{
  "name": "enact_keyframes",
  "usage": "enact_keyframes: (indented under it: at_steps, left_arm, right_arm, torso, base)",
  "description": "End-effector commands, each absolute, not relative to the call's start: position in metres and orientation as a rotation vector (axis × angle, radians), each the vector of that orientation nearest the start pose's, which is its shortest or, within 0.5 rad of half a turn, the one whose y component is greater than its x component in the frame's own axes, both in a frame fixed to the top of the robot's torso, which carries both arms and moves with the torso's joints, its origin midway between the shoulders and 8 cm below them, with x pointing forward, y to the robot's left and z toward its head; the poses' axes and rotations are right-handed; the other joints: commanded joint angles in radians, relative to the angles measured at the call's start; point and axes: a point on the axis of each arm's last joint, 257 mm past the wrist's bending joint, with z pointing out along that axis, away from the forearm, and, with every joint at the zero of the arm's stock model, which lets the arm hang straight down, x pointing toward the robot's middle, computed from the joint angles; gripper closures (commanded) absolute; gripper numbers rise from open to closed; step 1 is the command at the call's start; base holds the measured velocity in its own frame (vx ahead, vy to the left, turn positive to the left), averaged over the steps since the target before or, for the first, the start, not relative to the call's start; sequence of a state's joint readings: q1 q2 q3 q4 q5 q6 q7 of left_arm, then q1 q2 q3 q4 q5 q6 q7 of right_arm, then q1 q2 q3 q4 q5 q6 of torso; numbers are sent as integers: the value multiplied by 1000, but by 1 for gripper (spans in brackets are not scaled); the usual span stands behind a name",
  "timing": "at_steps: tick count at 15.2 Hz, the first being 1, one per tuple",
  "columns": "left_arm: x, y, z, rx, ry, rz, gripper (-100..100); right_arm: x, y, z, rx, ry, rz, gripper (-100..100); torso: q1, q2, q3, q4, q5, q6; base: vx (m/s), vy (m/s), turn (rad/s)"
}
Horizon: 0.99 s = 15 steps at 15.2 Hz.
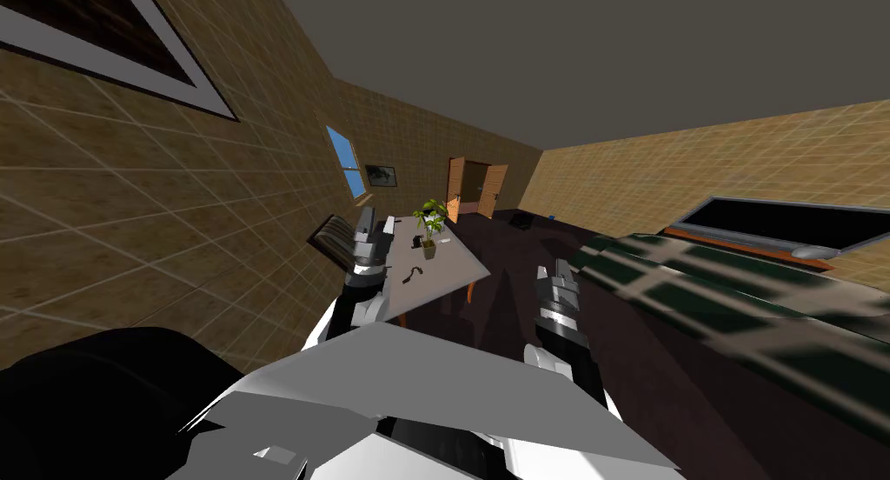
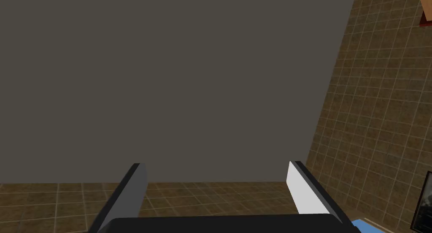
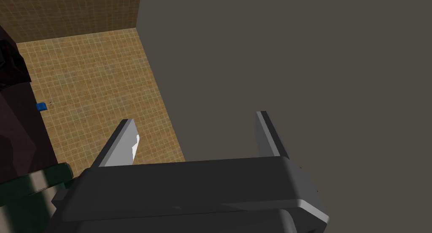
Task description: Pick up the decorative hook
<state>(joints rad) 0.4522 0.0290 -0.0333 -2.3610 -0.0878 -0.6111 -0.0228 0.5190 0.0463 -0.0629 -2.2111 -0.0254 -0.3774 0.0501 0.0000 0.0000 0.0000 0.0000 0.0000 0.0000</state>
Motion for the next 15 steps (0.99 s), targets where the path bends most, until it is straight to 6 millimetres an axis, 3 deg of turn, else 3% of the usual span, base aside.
enact_keyframes:
  at_steps: [1, 2, 5, 10, 11, 12, 14, 15]
  left_arm:
    - [318, 233, 76, -387, 585, -1337, -100]
    - [318, 233, 76, -387, 585, -1337, -100]
    - [338, 224, 42, -408, 700, -1358, -100]
    - [355, 218, 4, -444, 808, -1367, -100]
    - [363, 215, -17, -465, 866, -1370, -100]
    - [363, 215, -17, -465, 866, -1370, -100]
    - [374, 209, -56, -498, 978, -1377, -100]
    - [376, 211, -66, -513, 996, -1369, -100]
  right_arm:
    - [365, -319, -38, 850, 706, 1151, 0]
    - [365, -319, -38, 850, 706, 1151, 0]
    - [365, -319, -38, 850, 706, 1151, 0]
    - [365, -319, -38, 850, 706, 1151, 0]
    - [365, -319, -38, 850, 706, 1151, 0]
    - [365, -319, -38, 850, 706, 1151, 0]
    - [365, -319, -38, 850, 706, 1151, 0]
    - [365, -319, -38, 849, 706, 1151, 0]
  torso:
    - [0, 0, 0, 0, 0, 0]
    - [0, 0, 0, 0, 0, 0]
    - [1, 0, 0, 0, 0, 0]
    - [1, 0, 0, 0, 0, 0]
    - [1, 0, 0, 0, 0, 0]
    - [1, 0, 0, 0, 0, 1]
    - [1, 0, 0, 0, 0, 1]
    - [2, 0, 0, 0, 0, 1]
  base:
    - [-3, -1, -103]
    - [-5, 3, -116]
    - [-7, 8, -162]
    - [-9, 12, -129]
    - [-6, 10, -212]
    - [-7, 13, -156]
    - [-10, 15, -231]
    - [-10, 22, -250]
